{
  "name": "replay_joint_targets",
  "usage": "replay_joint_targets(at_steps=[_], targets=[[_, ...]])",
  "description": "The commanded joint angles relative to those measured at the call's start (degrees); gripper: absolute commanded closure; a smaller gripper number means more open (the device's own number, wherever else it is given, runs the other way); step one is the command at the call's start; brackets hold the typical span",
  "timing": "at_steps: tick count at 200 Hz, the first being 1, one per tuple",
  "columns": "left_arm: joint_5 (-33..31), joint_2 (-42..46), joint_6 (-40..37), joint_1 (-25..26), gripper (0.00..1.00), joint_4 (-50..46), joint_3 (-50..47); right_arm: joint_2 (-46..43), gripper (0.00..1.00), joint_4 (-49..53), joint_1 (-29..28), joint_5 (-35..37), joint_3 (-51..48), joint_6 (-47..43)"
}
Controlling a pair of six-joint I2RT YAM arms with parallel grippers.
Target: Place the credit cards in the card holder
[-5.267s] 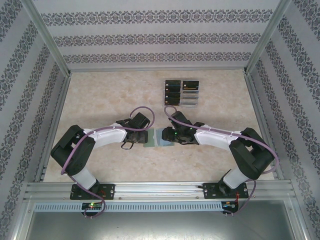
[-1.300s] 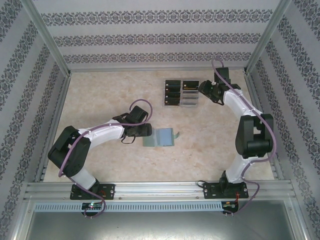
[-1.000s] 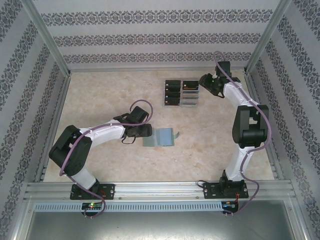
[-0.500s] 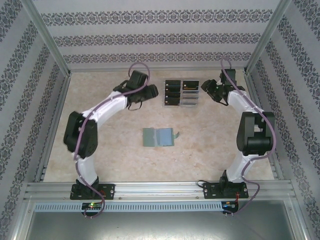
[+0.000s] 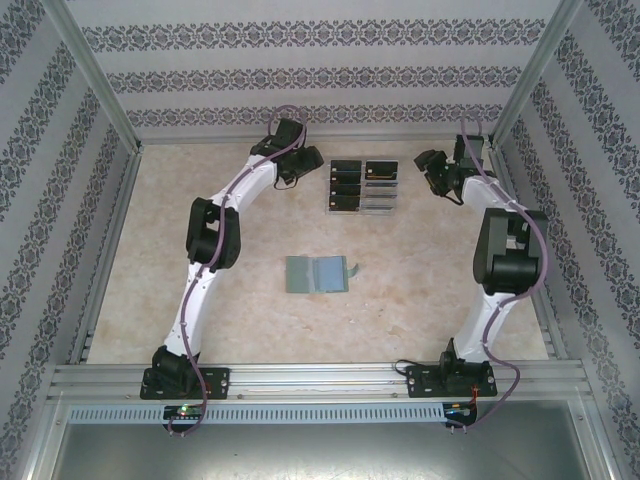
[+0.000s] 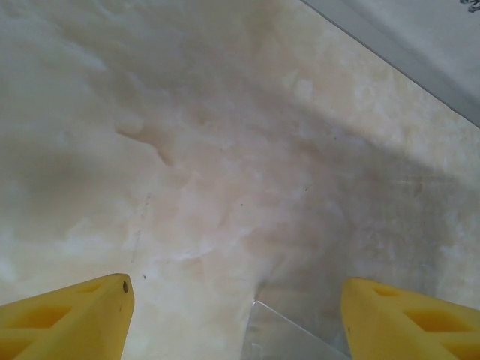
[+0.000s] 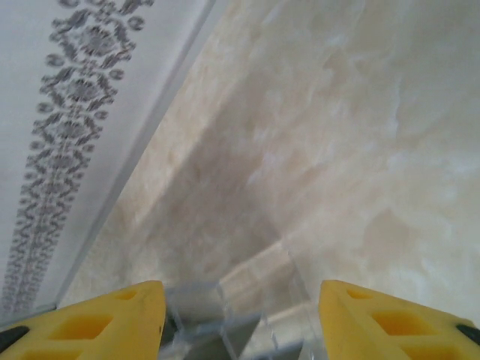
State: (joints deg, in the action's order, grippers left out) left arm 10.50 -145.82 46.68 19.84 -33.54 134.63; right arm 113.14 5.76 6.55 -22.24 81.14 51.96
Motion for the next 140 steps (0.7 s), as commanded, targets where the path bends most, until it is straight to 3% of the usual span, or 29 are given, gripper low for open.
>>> replay_joint_targets(at_steps=[1, 66, 140], targets=[[1.18, -0.91, 2.24, 0.72, 0.27, -3.98, 2.47, 5.17, 0.43, -2.65, 0.13, -2.32, 5.12, 3.49], [2.77, -3.40, 2.70, 3.16, 0.27, -2.87, 3.15, 14.74, 0.45, -1.28, -0.22, -5.68, 13.28, 4.09], [6.09, -8.07, 4.29, 6.31, 0.28, -2.18, 9.85, 8.12, 0.45, -5.07, 0.09, -6.58, -0.03, 3.59]])
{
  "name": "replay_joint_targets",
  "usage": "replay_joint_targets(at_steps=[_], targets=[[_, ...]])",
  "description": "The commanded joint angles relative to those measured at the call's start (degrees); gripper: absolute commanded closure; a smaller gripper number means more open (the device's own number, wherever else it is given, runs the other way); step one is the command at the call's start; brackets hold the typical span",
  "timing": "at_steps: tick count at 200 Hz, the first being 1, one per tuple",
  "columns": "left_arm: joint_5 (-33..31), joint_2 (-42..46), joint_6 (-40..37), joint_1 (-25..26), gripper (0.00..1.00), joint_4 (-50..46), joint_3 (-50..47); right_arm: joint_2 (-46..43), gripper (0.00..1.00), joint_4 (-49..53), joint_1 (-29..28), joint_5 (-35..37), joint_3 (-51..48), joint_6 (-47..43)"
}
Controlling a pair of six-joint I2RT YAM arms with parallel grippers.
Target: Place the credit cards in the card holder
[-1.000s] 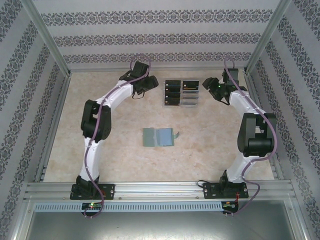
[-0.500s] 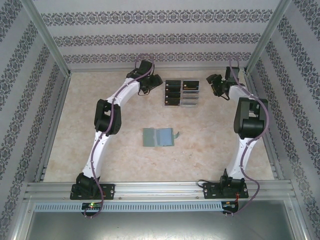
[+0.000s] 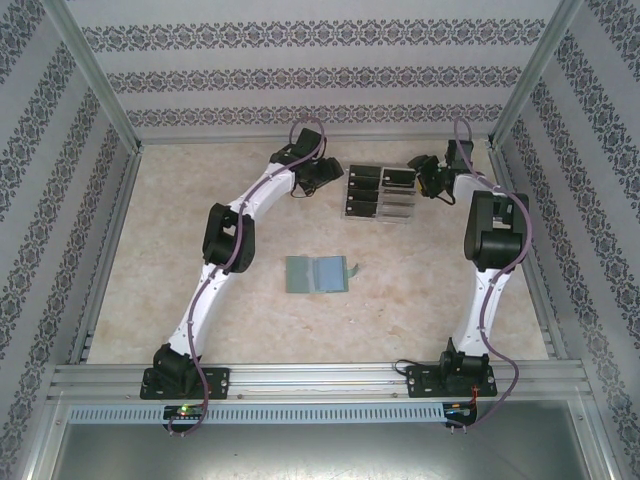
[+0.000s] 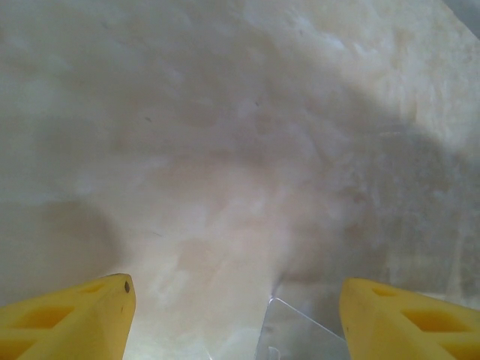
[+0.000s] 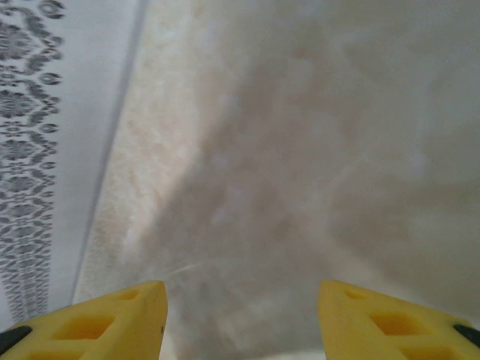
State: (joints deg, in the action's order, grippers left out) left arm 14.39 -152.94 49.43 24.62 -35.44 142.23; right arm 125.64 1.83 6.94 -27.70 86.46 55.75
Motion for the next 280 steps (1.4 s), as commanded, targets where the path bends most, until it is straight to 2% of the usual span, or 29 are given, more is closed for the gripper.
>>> replay_joint_targets(at_steps=[1, 126, 182, 207, 239, 256, 280], targets=[[2.17, -0.99, 1.54, 1.55, 0.28, -0.26, 2.25, -4.54, 0.45, -1.22, -0.28, -1.12, -5.47, -0.20], [5.97, -1.75, 1.40, 7.43, 0.29, 2.66, 2.61, -32.24, 0.45, -5.73, 2.46, 3.01, -38.20, 0.17], [5.24, 1.48, -2.17, 6.98, 0.26, 1.29, 0.26, -45.30, 0.44, 0.98, 4.57, 15.81, -40.84, -0.45], [4.98, 6.08, -3.69, 5.23, 0.23, 2.88, -4.67, -51.81, 0.44, 3.01, 4.19, 17.71, -39.31, -3.53], [5.64, 12.60, -4.48, 2.27, 0.21, 5.79, -12.52, -55.71, 0.47, 11.44, -0.20, 15.29, -34.08, -12.94], [6.07, 17.64, -4.84, 0.59, 0.21, 8.61, -19.39, -56.20, 0.49, 17.54, -5.79, 14.09, -31.00, -19.39], [7.21, 26.67, -5.19, -1.50, 0.21, 13.12, -32.62, -55.31, 0.49, 26.83, -16.55, 16.04, -27.03, -26.41]])
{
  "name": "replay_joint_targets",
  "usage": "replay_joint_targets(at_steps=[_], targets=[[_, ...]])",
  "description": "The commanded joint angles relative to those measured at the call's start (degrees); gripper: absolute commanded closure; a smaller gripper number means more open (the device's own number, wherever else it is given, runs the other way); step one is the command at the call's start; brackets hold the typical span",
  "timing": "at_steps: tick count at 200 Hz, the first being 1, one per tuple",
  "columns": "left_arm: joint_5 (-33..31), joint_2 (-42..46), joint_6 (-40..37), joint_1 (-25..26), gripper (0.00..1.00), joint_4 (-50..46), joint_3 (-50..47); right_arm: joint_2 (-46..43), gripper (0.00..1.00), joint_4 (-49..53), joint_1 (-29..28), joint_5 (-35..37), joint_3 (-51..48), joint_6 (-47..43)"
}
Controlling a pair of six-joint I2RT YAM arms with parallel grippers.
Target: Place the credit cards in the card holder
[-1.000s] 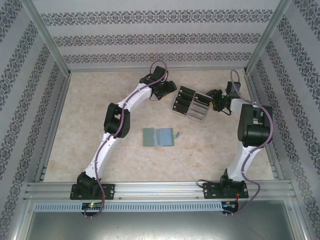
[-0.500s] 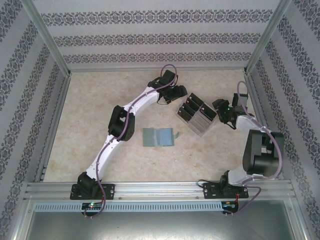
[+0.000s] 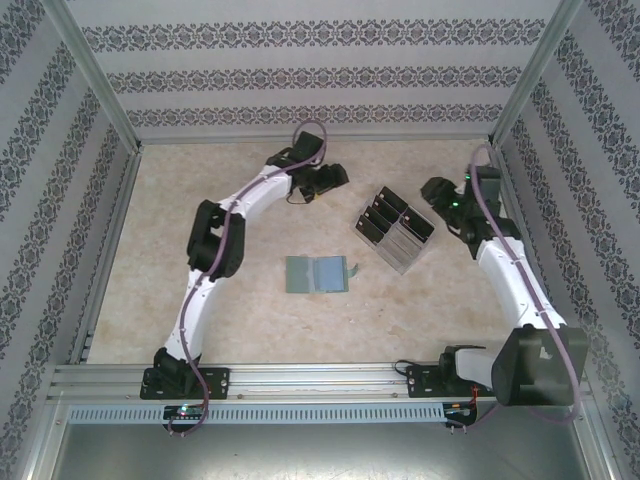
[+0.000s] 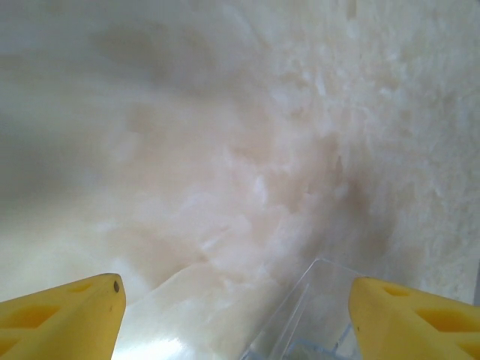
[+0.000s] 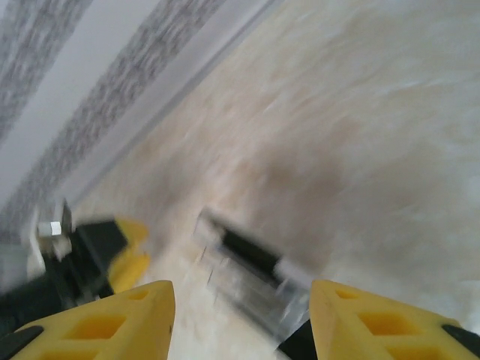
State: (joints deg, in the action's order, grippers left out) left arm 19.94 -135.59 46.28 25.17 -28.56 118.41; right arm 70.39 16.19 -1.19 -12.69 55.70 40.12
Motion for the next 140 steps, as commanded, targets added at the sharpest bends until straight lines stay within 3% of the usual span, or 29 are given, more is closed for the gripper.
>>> replay_joint_targets(at_steps=[1, 47, 74, 104, 140], targets=[[1.71, 9.83, -2.10, -2.14, 0.21, 6.36, -9.50, -0.02, 0.49, 12.73, -8.84, 1.15, 3.81, -10.95], [1.97, 28.95, -3.08, -4.47, 0.20, 14.10, -37.97, 5.11, 0.50, 18.37, -19.57, 1.07, 4.31, -14.91], [1.32, 38.42, -2.69, -4.56, 0.20, 17.15, -50.96, 10.72, 0.51, 23.45, -23.60, 6.36, 7.17, -19.49], [0.89, 44.92, -0.83, -4.57, 0.20, 19.66, -59.57, 16.13, 0.52, 26.74, -27.96, 15.58, 9.80, -22.19], [0.72, 48.22, 0.39, -4.56, 0.20, 20.95, -63.72, 20.17, 0.52, 28.99, -29.65, 21.81, 11.36, -24.13]])
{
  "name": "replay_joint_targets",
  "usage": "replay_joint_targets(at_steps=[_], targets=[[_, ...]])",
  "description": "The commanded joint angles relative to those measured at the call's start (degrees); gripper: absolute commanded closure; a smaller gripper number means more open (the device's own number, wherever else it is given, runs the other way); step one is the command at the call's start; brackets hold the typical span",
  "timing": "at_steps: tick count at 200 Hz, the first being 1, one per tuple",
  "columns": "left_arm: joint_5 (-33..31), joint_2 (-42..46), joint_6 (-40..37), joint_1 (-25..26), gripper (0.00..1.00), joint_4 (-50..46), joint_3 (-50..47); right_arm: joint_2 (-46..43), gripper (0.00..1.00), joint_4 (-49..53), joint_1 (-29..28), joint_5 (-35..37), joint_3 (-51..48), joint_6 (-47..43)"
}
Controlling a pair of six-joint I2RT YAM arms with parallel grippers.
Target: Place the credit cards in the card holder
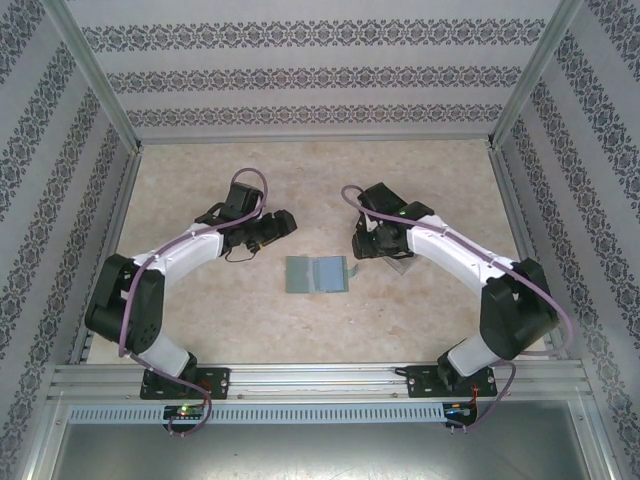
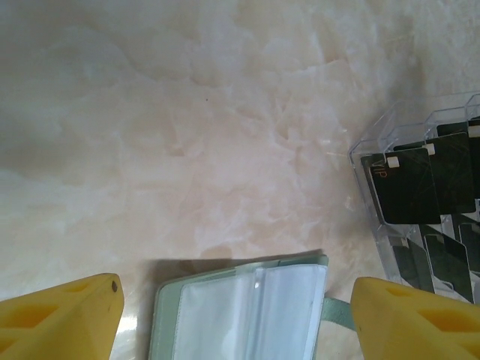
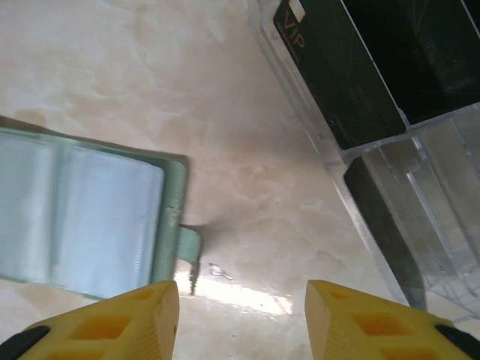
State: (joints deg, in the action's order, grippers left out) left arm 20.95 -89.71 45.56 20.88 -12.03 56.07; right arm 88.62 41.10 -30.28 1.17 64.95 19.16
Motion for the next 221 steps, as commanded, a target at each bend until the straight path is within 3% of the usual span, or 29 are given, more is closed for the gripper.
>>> replay_joint_targets(at_steps=[1, 74, 221], targets=[[-0.25, 2.34, 1.11, -0.25, 0.20, 4.41, -1.44, 2.01, 0.52, 4.12, -0.56, 8.05, 2.16, -3.25], [0.22, 1.74, 1.54, -0.30, 0.20, 5.26, -2.27, 7.48, 0.54, 5.15, -0.57, 13.74, 2.69, -5.53], [0.75, 1.29, 2.02, -0.24, 0.19, 6.58, -2.68, 11.49, 0.74, 6.97, -2.75, 23.10, 2.65, -8.92]])
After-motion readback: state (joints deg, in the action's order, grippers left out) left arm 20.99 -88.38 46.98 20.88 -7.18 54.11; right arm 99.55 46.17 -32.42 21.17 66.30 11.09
